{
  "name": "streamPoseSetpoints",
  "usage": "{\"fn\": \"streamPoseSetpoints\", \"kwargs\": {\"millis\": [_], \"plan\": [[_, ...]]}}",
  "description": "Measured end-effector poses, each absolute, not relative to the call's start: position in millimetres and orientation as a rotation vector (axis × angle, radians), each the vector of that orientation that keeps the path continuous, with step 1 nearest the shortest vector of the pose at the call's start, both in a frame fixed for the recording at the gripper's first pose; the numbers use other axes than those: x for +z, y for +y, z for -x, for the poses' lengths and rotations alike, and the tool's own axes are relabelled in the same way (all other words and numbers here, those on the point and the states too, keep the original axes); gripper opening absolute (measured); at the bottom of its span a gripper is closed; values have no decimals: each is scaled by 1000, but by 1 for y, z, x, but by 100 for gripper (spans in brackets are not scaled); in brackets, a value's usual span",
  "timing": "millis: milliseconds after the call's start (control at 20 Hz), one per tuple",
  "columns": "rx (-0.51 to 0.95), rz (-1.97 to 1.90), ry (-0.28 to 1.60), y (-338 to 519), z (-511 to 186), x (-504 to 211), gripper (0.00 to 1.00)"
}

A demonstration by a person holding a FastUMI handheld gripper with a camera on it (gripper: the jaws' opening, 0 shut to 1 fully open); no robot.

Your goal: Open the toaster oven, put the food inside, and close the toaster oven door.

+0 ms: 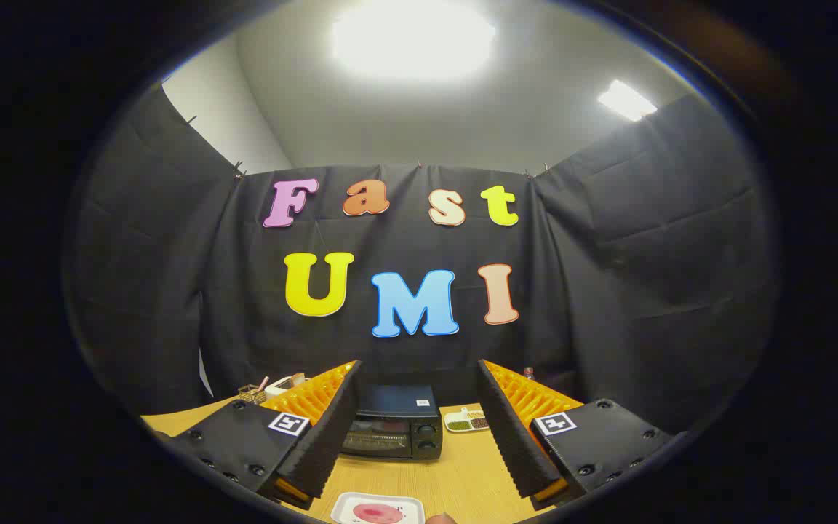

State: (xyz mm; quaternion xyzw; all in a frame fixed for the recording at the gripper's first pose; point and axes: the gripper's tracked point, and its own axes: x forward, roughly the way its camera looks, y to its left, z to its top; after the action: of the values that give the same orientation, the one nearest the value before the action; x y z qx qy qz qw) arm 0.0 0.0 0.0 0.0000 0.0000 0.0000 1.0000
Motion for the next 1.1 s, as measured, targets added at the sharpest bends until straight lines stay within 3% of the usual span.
{"fn": "streamPoseSetpoints", "kwargs": {"millis": [550, 1100], "plan": [[-5, -3, -10, 21, -15, 0, 97], [54, -57, 12, 67, -81, -18, 97]]}}
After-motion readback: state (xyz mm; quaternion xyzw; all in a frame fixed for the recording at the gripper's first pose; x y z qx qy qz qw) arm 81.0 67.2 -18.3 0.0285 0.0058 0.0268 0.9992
